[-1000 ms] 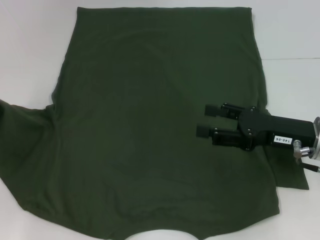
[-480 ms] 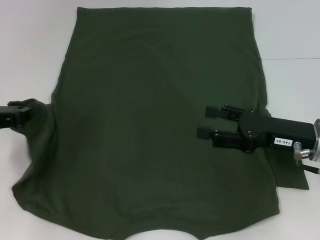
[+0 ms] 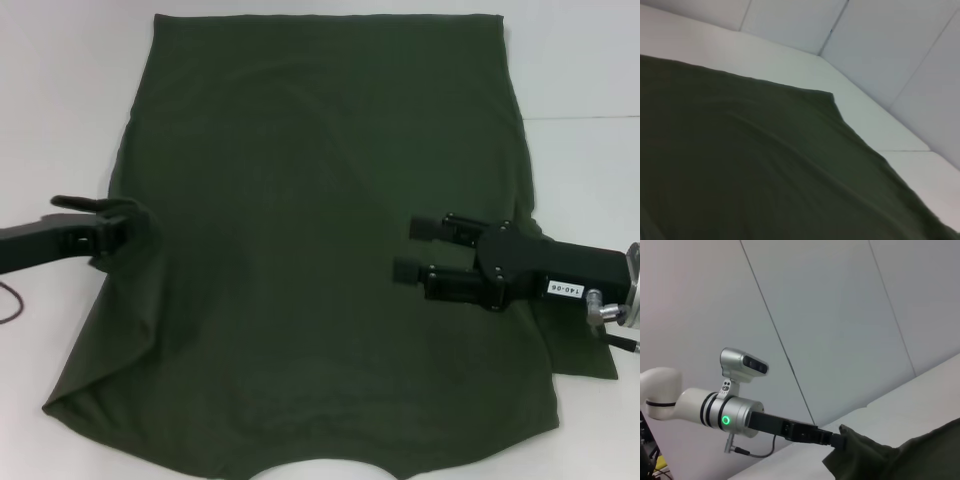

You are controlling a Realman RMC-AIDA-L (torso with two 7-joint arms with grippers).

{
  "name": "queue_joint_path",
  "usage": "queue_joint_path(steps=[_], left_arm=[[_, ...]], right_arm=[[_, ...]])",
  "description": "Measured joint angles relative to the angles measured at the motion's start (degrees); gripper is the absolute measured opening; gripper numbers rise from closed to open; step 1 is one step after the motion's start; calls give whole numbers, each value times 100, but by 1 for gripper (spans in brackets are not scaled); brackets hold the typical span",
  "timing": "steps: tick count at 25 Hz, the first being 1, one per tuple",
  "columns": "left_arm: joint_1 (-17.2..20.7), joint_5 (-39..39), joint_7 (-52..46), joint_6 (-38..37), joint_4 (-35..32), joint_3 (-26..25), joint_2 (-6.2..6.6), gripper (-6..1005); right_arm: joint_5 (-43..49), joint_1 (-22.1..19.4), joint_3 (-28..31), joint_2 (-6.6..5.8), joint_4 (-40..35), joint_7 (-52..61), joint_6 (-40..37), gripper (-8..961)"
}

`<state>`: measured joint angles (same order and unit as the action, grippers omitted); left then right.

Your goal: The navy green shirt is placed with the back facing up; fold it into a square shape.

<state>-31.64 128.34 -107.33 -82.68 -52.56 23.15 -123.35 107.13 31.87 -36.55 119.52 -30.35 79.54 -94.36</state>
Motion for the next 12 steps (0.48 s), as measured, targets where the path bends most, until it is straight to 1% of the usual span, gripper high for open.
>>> queue_joint_path(steps=[4,8,10,12], left_arm=[[-56,-174,67,32,324,66,-45,5],[-61,-535,265,34,716,295,-57,6],[-57,-715,378,61,977,396,-60,73],[-60,-763,432,75,1094,418,-62,140]], right_arm=[[0,-4,-23,0,3,-1,2,848],[0,-6,-27,0,3,-1,-23,848],[0,-6,-27,0,3,-1,-30,848],[0,-6,-28,0,3,-1,-46,848]])
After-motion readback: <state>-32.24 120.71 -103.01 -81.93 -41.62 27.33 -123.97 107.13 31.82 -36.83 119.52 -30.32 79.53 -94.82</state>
